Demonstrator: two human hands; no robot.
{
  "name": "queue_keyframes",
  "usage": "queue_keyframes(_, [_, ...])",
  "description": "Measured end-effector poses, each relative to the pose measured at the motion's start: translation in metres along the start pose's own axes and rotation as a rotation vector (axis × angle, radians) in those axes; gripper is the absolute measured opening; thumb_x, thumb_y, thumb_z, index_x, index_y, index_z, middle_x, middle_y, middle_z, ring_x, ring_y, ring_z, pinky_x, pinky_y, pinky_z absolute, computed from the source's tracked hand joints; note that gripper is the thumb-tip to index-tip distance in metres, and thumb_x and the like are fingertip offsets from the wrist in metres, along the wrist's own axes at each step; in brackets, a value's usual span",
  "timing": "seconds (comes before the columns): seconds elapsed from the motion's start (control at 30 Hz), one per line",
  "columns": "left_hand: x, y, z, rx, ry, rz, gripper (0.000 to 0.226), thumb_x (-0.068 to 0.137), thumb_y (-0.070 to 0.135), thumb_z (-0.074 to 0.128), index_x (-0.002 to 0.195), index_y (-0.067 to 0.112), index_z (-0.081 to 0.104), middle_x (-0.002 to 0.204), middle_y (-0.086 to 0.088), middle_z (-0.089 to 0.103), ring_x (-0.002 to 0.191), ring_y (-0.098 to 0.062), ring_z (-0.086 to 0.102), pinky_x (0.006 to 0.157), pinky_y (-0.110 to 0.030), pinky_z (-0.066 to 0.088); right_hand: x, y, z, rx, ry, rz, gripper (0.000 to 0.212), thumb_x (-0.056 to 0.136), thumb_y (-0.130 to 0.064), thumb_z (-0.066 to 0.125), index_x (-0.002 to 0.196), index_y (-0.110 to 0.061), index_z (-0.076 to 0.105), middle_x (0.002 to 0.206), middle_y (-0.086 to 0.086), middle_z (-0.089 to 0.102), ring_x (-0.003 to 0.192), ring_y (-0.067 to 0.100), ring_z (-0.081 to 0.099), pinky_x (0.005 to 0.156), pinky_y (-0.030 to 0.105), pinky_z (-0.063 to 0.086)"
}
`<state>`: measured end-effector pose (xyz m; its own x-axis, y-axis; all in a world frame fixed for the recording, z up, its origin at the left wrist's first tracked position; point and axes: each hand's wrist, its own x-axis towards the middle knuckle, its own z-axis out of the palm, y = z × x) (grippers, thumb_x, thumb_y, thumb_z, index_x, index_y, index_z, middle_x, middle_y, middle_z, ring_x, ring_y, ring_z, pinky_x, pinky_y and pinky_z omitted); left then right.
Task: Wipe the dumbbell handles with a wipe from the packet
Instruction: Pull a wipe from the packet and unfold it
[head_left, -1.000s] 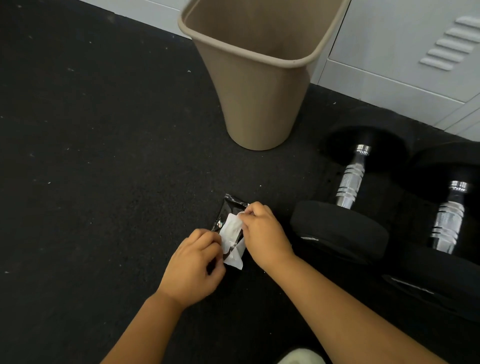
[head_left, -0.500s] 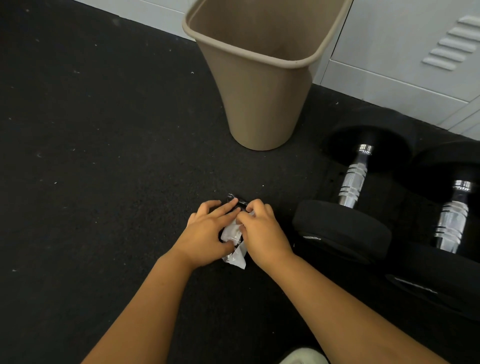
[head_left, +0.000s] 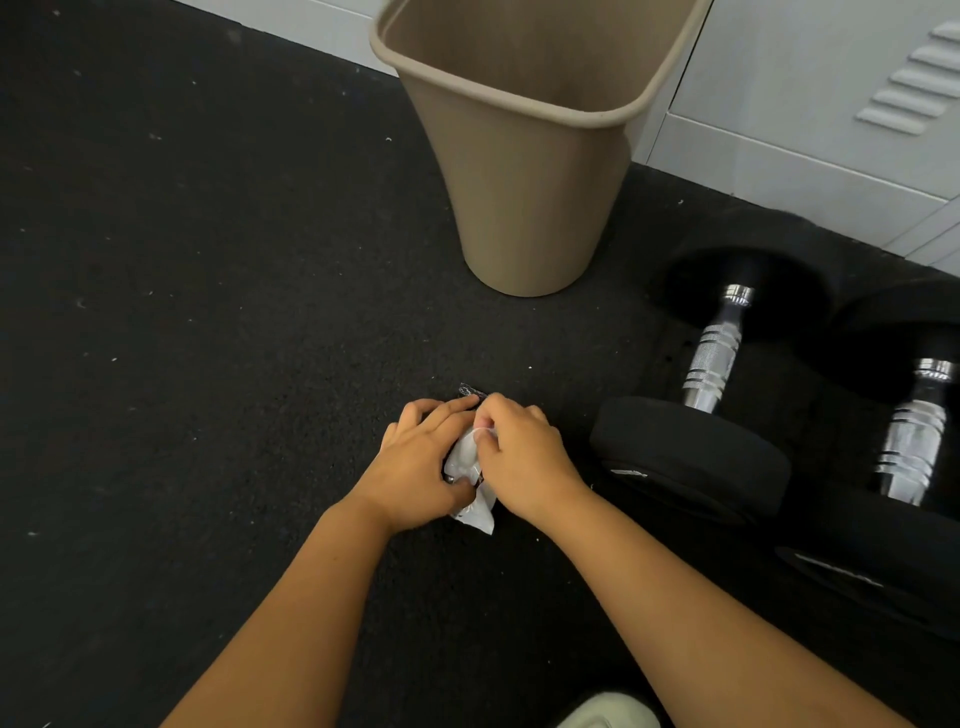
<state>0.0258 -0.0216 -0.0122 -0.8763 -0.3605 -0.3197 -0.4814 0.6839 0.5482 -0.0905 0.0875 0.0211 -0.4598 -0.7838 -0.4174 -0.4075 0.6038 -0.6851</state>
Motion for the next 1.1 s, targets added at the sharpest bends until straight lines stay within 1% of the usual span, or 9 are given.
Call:
queue_keyframes(0.1, [0.001,-0.002,0.0,0.028,-0.004,0.005,0.076,0.073,0.033,0.071,0.141,0.039,0.037,0.151,0.023,0.03,0.132,-0.012,0.019,0.096,-0.032,0.023,0.005,0.0,-0.002,0.108,-0.01,0.064,0.009,0.096,-0.029,0.042,0.089,-0.034,0.043,0.098,-0.001,0.052,0.099,0.024,0.054,0.083,0.042,0.053])
queue_keyframes(0.17, [0.0,-0.001,-0.001,0.041,-0.001,0.009,0.078,0.073,0.033,0.071,0.141,0.039,0.035,0.149,0.022,0.031,0.132,-0.013,0.019,0.096,-0.032,0.023,0.007,0.0,-0.004,0.183,-0.024,0.08,0.009,0.096,-0.028,0.043,0.089,-0.032,0.045,0.103,0.006,0.056,0.094,0.022,0.055,0.073,0.035,0.051])
queue_keyframes(0.4, [-0.001,0.004,-0.005,0.102,-0.021,0.016,0.081,0.073,0.032,0.073,0.144,0.032,0.033,0.145,0.014,0.035,0.131,-0.015,0.019,0.097,-0.034,0.025,0.003,-0.009,-0.029,0.47,0.053,0.029,0.005,0.095,-0.018,0.052,0.094,-0.019,0.056,0.091,-0.006,0.061,0.085,0.003,0.058,0.066,0.014,0.041])
queue_keyframes(0.53, [-0.003,0.004,-0.003,0.031,-0.057,-0.144,0.075,0.07,0.035,0.075,0.137,0.031,0.042,0.134,0.007,0.031,0.116,-0.014,0.023,0.098,-0.031,0.029,0.005,-0.024,-0.057,0.523,0.12,-0.055,0.006,0.093,-0.019,0.056,0.096,-0.018,0.06,0.079,-0.007,0.062,0.073,0.001,0.059,0.062,0.013,0.044])
queue_keyframes(0.63, [-0.002,0.002,-0.002,0.139,-0.072,-0.084,0.052,0.07,0.039,0.071,0.118,0.026,0.057,0.133,0.005,0.043,0.126,-0.021,0.024,0.095,-0.031,0.026,0.004,-0.035,-0.075,0.596,0.167,-0.097,0.005,0.09,-0.017,0.06,0.094,-0.019,0.063,0.08,-0.006,0.064,0.075,0.003,0.061,0.064,0.016,0.048])
queue_keyframes(0.8, [-0.002,0.008,-0.014,0.122,-0.086,-0.026,0.076,0.073,0.038,0.071,0.142,0.035,0.038,0.144,0.019,0.034,0.133,-0.013,0.016,0.104,-0.037,0.025,0.0,-0.042,-0.091,0.691,0.146,-0.138,0.008,0.088,-0.014,0.063,0.094,-0.019,0.062,0.089,-0.001,0.066,0.085,0.012,0.065,0.067,0.021,0.052])
queue_keyframes(0.87, [-0.004,0.016,-0.022,-0.014,-0.059,-0.044,0.077,0.073,0.033,0.071,0.141,0.041,0.035,0.143,0.023,0.034,0.132,-0.009,0.017,0.107,-0.04,0.028,-0.002,-0.039,-0.093,0.71,0.112,-0.141,0.011,0.087,-0.012,0.063,0.097,-0.018,0.063,0.09,-0.001,0.067,0.085,0.011,0.065,0.067,0.02,0.051])
queue_keyframes(1.0, [-0.009,0.042,-0.045,-0.53,0.112,-0.091,0.07,0.074,0.038,0.065,0.135,0.055,0.035,0.134,0.019,0.04,0.129,-0.003,0.032,0.098,-0.029,0.036,-0.008,-0.032,-0.101,0.707,0.046,-0.141,0.019,0.085,-0.008,0.063,0.099,-0.022,0.063,0.092,-0.003,0.068,0.092,0.011,0.067,0.076,0.024,0.055])
queue_keyframes(1.1, [-0.004,0.072,-0.064,-0.728,0.192,-0.023,0.07,0.077,0.038,0.071,0.138,0.05,0.039,0.137,0.012,0.048,0.124,-0.019,0.051,0.099,-0.047,0.046,-0.015,-0.031,-0.116,0.701,0.035,-0.163,0.022,0.084,-0.005,0.063,0.099,-0.023,0.063,0.092,-0.004,0.069,0.091,0.013,0.066,0.085,0.035,0.056])
